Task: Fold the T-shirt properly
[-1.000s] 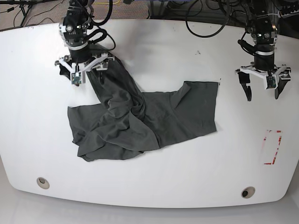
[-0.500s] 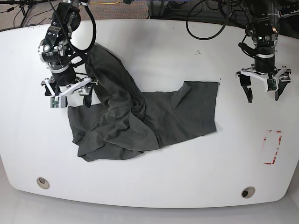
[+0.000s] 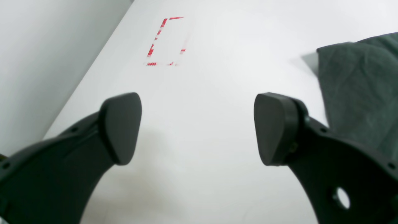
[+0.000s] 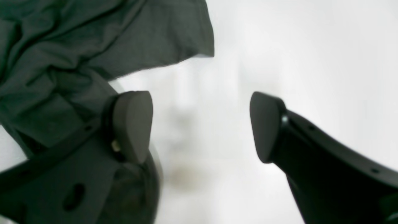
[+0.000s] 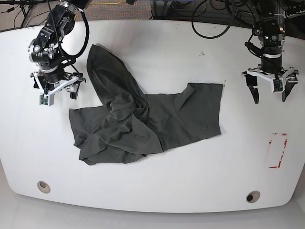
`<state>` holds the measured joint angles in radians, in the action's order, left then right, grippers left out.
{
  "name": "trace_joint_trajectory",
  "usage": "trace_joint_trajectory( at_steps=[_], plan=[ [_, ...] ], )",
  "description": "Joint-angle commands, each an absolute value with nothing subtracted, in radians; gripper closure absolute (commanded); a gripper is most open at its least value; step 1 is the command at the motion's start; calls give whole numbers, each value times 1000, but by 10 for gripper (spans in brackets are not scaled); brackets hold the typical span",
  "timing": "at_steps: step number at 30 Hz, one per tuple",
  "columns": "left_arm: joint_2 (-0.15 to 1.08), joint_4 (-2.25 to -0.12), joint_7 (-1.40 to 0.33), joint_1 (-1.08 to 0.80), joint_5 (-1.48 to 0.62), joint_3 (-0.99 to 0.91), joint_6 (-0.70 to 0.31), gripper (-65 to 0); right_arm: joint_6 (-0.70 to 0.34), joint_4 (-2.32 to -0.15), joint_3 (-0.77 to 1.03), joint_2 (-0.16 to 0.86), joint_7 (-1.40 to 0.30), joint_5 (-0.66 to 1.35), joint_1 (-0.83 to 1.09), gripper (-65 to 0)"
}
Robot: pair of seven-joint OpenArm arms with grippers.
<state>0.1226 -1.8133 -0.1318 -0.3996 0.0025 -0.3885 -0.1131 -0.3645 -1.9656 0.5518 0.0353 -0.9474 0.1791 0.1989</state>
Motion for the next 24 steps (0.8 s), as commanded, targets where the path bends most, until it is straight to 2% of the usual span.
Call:
trace_joint_trajectory(
  at_steps=[1,6,8,16,24],
  plan=[
    [134,-1842,-106,-393,-3,-392,-108,-532,-369,-2009,534,25,-946,159,241,-465],
    [131,-1846,-108,-391,-4,-393,-109,-532,-376,-2063,485,-2,-939,135,305,-464],
    [135,-1838,-101,-401,-4,-392,-113,-530,-384,-2152,431,-42,-934,139,373,-460],
    [136,-1837,-100,-402,-5,-392,-111,-532,-371,-2153,423,-59,-954,189,386,-460],
    [136,-1836,-109,-400,-9,-390,-118,-532,-346,-2115,451,-34,-967,234,378,-463]
  ],
)
